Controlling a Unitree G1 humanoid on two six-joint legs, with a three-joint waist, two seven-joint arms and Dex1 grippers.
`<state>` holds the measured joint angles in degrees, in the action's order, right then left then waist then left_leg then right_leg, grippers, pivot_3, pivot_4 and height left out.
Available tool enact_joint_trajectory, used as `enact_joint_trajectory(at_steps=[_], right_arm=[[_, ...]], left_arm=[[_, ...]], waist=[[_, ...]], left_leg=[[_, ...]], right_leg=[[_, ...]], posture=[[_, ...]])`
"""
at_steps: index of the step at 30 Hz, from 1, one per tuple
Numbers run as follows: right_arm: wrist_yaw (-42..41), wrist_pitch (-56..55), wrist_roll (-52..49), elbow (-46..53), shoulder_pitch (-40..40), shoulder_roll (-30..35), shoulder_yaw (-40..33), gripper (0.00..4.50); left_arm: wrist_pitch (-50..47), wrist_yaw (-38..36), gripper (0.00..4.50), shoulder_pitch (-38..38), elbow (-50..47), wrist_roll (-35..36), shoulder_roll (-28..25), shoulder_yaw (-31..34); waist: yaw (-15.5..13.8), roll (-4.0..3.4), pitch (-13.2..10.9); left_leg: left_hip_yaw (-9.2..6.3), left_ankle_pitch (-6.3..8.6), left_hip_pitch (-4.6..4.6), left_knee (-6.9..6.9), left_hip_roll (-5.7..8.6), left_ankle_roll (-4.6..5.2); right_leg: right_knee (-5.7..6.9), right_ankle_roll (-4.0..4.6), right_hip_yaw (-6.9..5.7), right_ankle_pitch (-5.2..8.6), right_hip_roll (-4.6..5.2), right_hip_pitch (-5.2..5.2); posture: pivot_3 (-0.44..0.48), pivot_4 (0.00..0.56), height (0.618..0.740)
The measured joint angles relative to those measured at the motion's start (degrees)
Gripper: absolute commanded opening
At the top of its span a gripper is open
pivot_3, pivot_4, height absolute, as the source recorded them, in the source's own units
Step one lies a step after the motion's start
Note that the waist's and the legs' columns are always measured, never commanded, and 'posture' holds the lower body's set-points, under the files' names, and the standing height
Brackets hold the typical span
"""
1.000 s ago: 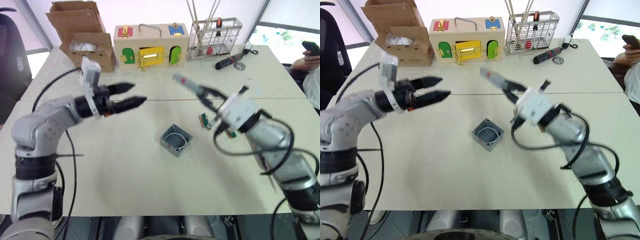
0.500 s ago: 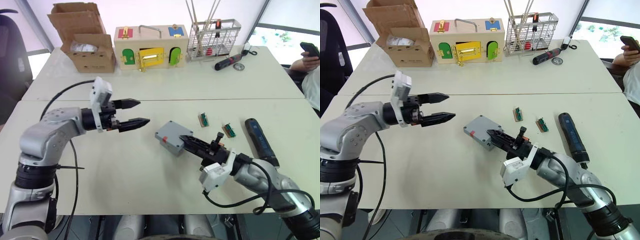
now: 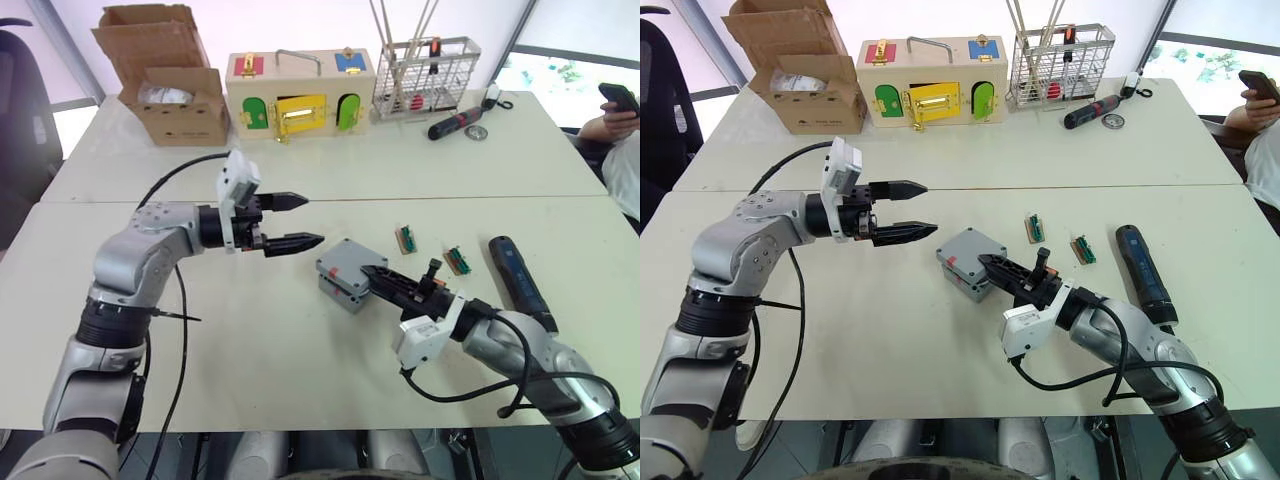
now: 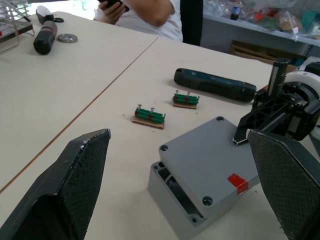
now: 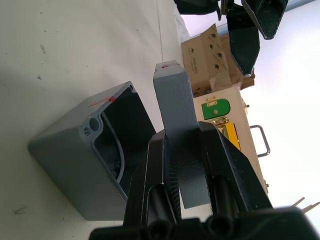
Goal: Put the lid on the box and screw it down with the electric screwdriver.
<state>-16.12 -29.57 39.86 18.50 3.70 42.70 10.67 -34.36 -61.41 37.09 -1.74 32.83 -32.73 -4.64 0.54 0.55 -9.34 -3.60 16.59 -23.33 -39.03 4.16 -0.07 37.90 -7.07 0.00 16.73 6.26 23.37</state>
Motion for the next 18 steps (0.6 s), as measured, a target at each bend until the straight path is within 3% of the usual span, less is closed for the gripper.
enact_joint_trajectory(at_steps=[18], right_arm=[[1.3, -1.0, 2.3, -3.0, -0.1, -0.8, 0.1, 0.16]], left_arm=[[5.2, -4.2, 4.49, 2.2, 4.6, -6.1, 7.9, -6.2]], waist=[[0.1, 0.00, 0.0]], left_leg=[[-0.01, 0.00, 0.00, -0.04, 0.00, 0.01]], right_leg=[[0.01, 0.00, 0.00, 0.00, -0.02, -0.03]], posture=[[0.000, 0.150, 0.740]])
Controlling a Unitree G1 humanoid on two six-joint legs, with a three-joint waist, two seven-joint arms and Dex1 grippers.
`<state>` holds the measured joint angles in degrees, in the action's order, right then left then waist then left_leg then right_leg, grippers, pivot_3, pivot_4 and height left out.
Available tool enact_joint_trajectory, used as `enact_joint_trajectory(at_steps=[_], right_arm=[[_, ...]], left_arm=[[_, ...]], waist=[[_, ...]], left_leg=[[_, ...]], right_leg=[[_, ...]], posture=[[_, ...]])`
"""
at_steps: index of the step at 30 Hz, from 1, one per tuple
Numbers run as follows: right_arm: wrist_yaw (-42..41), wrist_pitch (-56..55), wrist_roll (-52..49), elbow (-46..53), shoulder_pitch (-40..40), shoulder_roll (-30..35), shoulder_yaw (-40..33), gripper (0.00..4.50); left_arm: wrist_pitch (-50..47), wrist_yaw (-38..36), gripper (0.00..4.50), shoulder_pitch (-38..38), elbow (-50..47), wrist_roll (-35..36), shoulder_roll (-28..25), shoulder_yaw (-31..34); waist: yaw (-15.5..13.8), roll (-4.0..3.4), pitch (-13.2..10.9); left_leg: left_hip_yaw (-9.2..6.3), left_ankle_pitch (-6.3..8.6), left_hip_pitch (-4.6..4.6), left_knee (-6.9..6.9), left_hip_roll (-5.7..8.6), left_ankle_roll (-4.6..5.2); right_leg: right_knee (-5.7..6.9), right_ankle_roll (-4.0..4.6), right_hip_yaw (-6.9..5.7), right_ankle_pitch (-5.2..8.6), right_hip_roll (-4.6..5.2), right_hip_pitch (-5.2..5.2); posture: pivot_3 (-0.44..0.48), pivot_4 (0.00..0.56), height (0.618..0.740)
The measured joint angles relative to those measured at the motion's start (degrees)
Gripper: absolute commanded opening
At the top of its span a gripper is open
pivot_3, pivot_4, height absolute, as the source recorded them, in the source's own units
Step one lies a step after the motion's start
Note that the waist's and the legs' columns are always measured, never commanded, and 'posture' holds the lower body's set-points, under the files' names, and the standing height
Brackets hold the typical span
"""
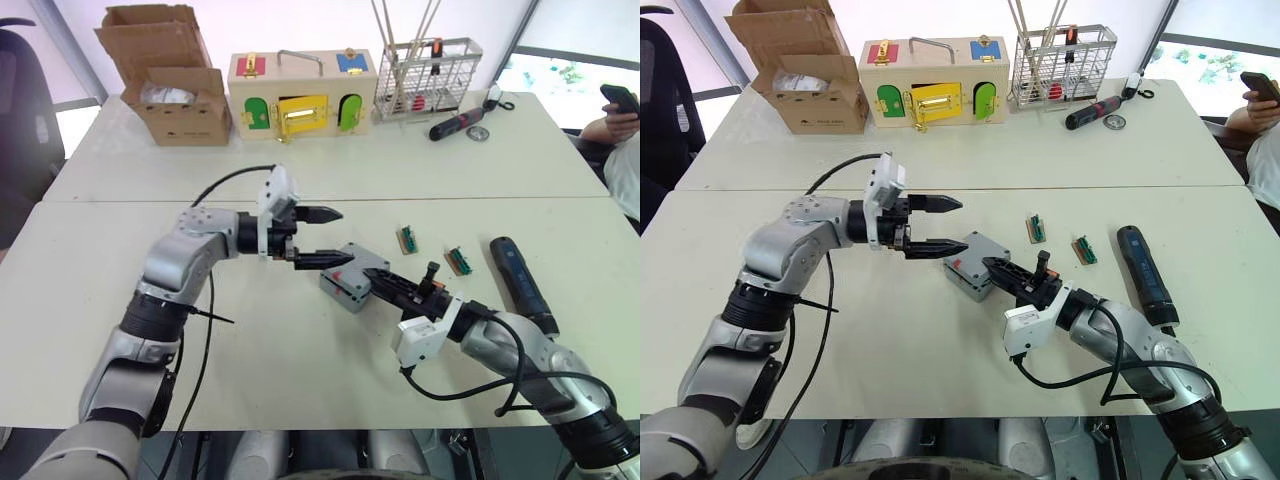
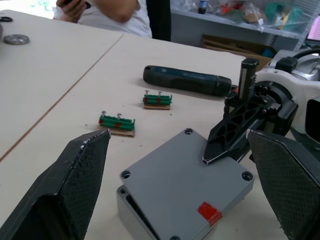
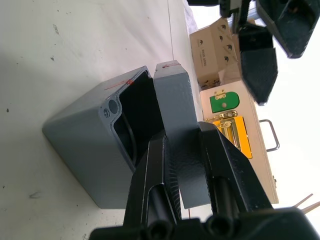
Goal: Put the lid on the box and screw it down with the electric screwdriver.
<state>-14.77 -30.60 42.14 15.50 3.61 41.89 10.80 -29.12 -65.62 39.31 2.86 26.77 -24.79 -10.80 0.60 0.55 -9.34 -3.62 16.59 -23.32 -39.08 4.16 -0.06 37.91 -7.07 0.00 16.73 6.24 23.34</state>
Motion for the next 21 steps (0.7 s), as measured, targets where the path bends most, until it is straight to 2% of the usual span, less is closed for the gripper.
enact_joint_trajectory(at_steps=[17, 18, 19, 21], right_arm=[[1.5, 0.0, 2.5, -0.2, -0.5, -1.0, 0.3, 0.16], [1.6, 0.0, 2.6, -0.2, -0.7, -1.0, 0.3, 0.16], [1.8, 0.0, 2.7, -0.1, -0.9, -1.0, 0.2, 0.16], [2.2, 0.0, 2.8, -0.1, -1.2, -1.0, 0.2, 0.16]], left_arm=[[3.5, -1.0, 4.49, 1.0, 5.7, -3.5, 3.1, -1.5], [3.6, -1.2, 3.98, 1.0, 5.9, -3.6, 3.1, -1.6], [3.7, -1.4, 3.75, 1.0, 6.1, -3.7, 3.1, -1.6], [3.8, -1.9, 2.80, 1.0, 6.2, -3.7, 3.7, -1.6]], waist=[[0.0, -0.01, 0.0], [0.0, 0.00, 0.0], [0.0, 0.00, 0.0], [0.0, 0.00, 0.0]], left_leg=[[0.00, 0.00, 0.01, -0.01, 0.00, 0.00], [0.00, 0.00, 0.01, -0.01, 0.00, 0.00], [0.00, 0.00, 0.01, -0.01, 0.00, 0.00], [0.00, 0.00, 0.01, -0.01, 0.00, 0.00]], right_leg=[[0.02, 0.00, 0.00, 0.00, -0.01, 0.00], [0.02, 0.00, 0.00, 0.00, -0.01, 0.00], [0.02, 0.00, 0.00, 0.00, -0.01, 0.00], [0.02, 0.00, 0.00, 0.00, -0.01, 0.00]], posture=[[0.000, 0.150, 0.740], [0.000, 0.150, 0.740], [0.000, 0.150, 0.740], [0.000, 0.150, 0.740]])
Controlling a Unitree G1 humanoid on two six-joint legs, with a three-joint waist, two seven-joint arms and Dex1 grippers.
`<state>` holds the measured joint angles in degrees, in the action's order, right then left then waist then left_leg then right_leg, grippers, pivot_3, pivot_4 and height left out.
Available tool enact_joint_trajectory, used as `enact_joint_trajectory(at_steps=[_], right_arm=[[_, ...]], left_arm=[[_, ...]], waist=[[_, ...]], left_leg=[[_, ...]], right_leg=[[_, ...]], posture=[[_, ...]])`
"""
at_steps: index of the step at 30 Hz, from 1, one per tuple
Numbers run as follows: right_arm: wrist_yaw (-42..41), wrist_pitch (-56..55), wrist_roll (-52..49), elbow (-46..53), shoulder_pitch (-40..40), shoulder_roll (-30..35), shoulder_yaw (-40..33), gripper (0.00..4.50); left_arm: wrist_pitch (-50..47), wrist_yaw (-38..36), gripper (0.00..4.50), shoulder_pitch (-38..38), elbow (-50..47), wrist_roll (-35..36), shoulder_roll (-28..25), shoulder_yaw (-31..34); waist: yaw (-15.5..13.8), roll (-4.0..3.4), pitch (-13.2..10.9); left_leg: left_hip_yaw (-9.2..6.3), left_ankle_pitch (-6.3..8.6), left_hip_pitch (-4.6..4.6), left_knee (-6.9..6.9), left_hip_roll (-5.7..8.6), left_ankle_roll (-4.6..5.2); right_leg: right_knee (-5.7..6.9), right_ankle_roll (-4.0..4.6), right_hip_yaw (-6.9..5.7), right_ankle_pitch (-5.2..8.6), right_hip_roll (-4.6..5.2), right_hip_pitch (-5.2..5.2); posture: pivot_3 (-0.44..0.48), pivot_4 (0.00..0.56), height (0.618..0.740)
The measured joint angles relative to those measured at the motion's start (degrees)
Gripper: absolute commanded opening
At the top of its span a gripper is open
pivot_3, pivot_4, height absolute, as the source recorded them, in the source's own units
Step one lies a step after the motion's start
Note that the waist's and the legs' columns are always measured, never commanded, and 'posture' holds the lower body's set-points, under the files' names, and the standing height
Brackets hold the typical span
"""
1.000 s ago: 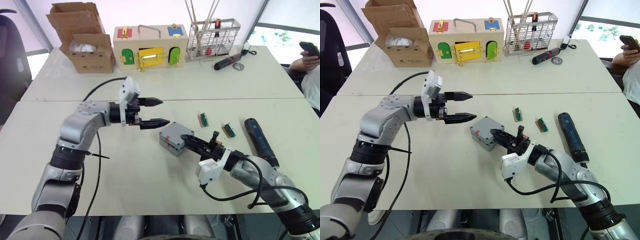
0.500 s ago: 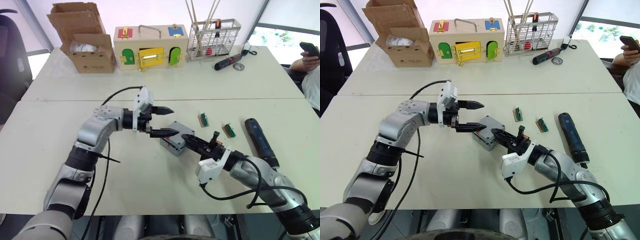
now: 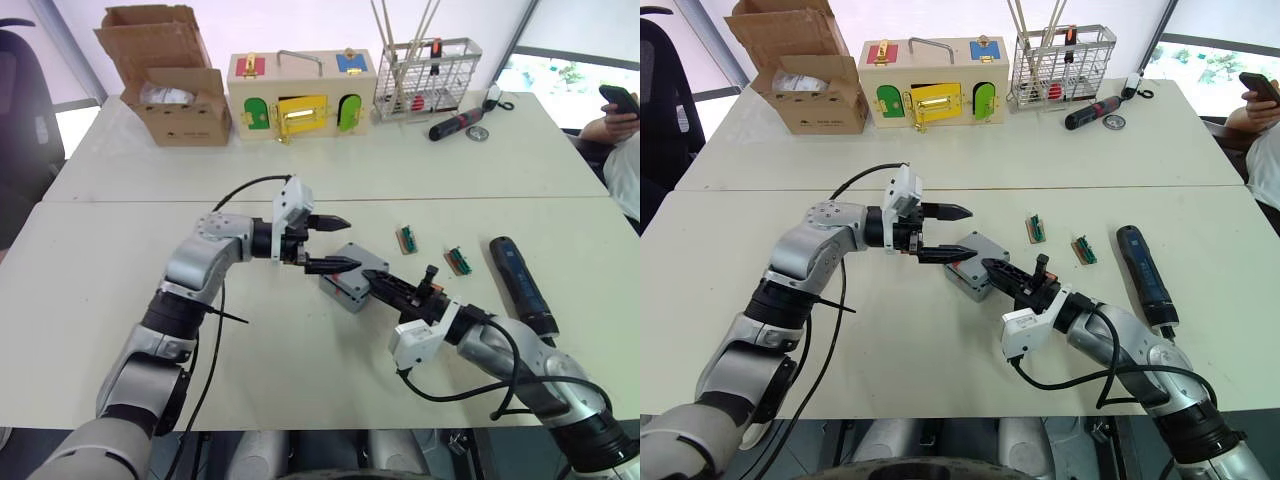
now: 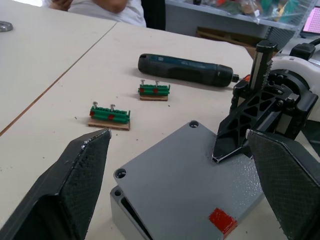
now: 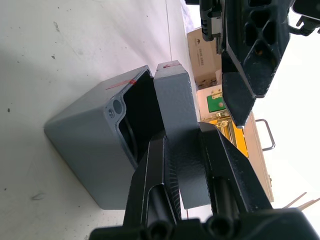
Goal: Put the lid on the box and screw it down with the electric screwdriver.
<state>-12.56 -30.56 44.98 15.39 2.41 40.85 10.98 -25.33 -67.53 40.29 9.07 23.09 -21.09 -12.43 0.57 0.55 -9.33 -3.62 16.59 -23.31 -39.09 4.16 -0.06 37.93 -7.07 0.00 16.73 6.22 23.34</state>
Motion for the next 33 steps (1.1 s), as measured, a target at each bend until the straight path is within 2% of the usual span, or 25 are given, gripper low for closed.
enact_joint_trajectory(at_steps=[5, 6, 14, 33], right_arm=[[0.7, 0.0, 0.8, 0.2, -0.5, 0.0, 0.0, 0.16], [0.9, -0.1, 1.0, 0.2, -0.6, 0.0, 0.0, 0.16], [1.6, -0.8, 1.5, 0.2, -0.8, 0.0, 0.5, 0.16], [2.2, -0.5, 2.1, -0.6, -0.2, -0.7, 1.0, 0.16]], left_arm=[[1.1, -1.1, 0.26, 0.0, 0.0, -0.3, 0.3, -0.3], [1.1, -1.2, 0.08, 0.0, 0.0, -0.7, 0.3, -0.4], [3.5, -2.2, 0.08, -0.5, 1.9, -3.5, 0.6, -2.7], [6.9, -2.1, 0.08, -1.3, 3.9, -6.7, 2.1, -2.7]], waist=[[0.1, 0.00, 0.0], [0.0, 0.00, 0.0], [0.1, 0.00, 0.0], [0.0, -0.01, 0.0]], left_leg=[[0.00, 0.00, 0.01, 0.00, -0.01, 0.00], [0.00, 0.00, 0.01, 0.00, -0.01, 0.00], [0.00, 0.00, 0.03, 0.00, -0.01, 0.00], [0.00, 0.00, 0.03, -0.02, -0.01, 0.00]], right_leg=[[0.00, 0.00, 0.00, 0.00, -0.01, 0.00], [0.00, 0.00, 0.00, 0.00, -0.01, -0.01], [0.01, 0.00, 0.00, 0.00, -0.02, -0.02], [0.02, 0.00, 0.00, 0.00, -0.02, -0.03]], posture=[[0.000, 0.150, 0.740], [0.000, 0.150, 0.740], [0.000, 0.150, 0.740], [0.000, 0.150, 0.740]])
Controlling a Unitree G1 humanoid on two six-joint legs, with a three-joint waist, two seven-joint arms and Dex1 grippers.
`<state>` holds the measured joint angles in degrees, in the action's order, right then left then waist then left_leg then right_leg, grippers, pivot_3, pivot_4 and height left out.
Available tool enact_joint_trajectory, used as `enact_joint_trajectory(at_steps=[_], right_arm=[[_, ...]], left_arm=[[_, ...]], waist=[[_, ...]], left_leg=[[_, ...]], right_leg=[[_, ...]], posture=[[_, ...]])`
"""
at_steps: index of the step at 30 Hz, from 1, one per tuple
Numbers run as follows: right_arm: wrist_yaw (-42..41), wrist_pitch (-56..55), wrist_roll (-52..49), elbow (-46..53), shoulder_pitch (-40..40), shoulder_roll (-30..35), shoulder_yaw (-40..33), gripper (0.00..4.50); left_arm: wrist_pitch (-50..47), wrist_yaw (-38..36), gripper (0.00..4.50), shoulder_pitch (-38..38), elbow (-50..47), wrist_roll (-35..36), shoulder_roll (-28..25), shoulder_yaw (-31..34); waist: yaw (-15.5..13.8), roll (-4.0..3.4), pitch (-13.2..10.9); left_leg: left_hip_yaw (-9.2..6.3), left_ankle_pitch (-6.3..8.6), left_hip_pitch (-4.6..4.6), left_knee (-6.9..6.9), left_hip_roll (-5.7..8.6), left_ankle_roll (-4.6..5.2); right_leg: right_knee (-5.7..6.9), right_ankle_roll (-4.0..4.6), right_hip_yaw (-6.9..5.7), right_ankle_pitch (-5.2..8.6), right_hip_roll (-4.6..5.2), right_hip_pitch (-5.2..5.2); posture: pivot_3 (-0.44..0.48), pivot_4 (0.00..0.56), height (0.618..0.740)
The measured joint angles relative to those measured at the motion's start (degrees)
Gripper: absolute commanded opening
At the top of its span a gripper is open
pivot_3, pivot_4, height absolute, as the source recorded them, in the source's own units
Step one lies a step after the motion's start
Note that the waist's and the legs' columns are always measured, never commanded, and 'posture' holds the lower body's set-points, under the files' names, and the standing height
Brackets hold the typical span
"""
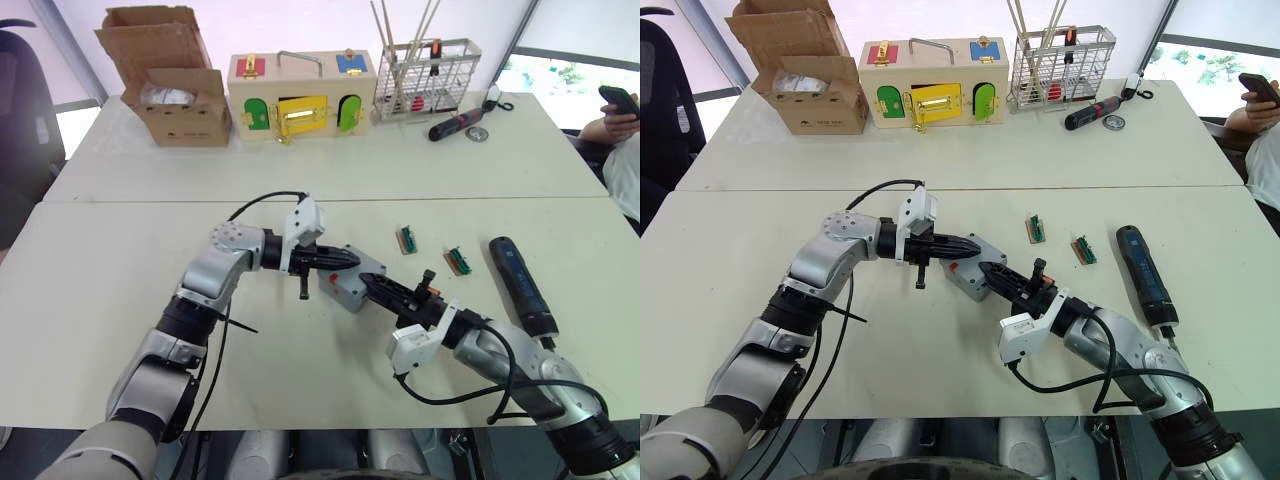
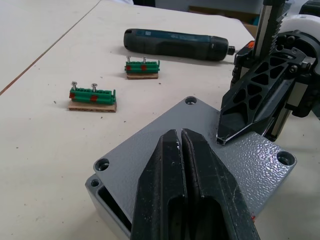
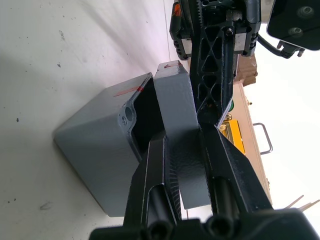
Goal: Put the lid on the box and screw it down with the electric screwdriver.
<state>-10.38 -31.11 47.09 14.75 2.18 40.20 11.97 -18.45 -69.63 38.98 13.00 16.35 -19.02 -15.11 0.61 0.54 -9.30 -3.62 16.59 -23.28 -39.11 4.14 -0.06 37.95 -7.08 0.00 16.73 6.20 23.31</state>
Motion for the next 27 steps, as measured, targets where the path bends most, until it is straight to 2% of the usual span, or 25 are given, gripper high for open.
enact_joint_trajectory(at_steps=[1, 2, 5, 7, 12, 27], right_arm=[[0.0, 0.1, 0.0, 0.0, 0.0, 0.0, 0.0, 0.16], [-0.1, 0.2, 0.0, 0.0, -0.1, 0.0, 0.0, 1.18], [0.3, 0.5, -0.2, -0.1, -0.7, -0.5, 0.0, 2.57], [0.4, 0.8, -0.3, 0.4, -0.6, -0.5, -0.4, 3.30], [0.5, 1.0, -0.3, 1.0, -0.7, -0.4, -1.1, 4.42], [-5.6, 0.2, -6.3, 1.5, 1.5, 3.4, -1.8, 4.47]], left_arm=[[0.3, -0.1, 0.08, 0.0, 0.0, -0.2, 0.0, 0.0], [0.8, -0.2, 0.00, 0.0, 0.0, -0.7, 0.0, -0.2], [2.1, -0.3, 0.00, -0.5, 0.1, -1.7, -0.2, -1.3], [2.9, -0.5, 0.00, -0.7, 0.1, -2.1, -0.2, -1.6], [4.4, -0.9, 0.00, -1.8, 0.4, -2.4, -0.3, -2.0], [12.5, 3.7, 0.00, -0.6, 6.2, -4.7, 1.7, -1.9]], waist=[[0.0, 0.00, 0.0], [0.0, 0.00, 0.0], [0.1, -0.02, 0.0], [0.0, 0.00, 0.1], [-0.1, -0.01, 0.1], [-0.2, 0.00, 0.2]], left_leg=[[0.00, 0.00, 0.00, 0.00, 0.00, 0.00], [0.00, 0.00, 0.00, 0.00, 0.00, 0.00], [0.01, 0.00, 0.05, 0.00, 0.00, 0.00], [0.00, 0.00, 0.16, 0.01, -0.01, 0.00], [-0.01, 0.09, 0.92, 0.14, -0.02, 0.15], [-0.02, 0.10, 0.92, 0.13, -0.01, 0.16]], right_leg=[[0.00, 0.00, 0.00, 0.00, 0.00, 0.00], [0.00, 0.00, 0.00, 0.00, 0.00, 0.00], [0.00, 0.00, 0.01, 0.00, 0.00, -0.06], [-0.02, 0.00, 0.01, 0.00, -0.01, -0.19], [-0.30, -0.18, 0.01, 0.14, -0.02, -1.08], [-0.41, -0.18, 0.04, 0.14, -0.02, -1.12]], posture=[[0.000, 0.150, 0.740], [0.000, 0.150, 0.740], [0.000, 0.150, 0.740], [0.000, 0.150, 0.740], [0.000, 0.150, 0.740], [0.000, 0.150, 0.740]])
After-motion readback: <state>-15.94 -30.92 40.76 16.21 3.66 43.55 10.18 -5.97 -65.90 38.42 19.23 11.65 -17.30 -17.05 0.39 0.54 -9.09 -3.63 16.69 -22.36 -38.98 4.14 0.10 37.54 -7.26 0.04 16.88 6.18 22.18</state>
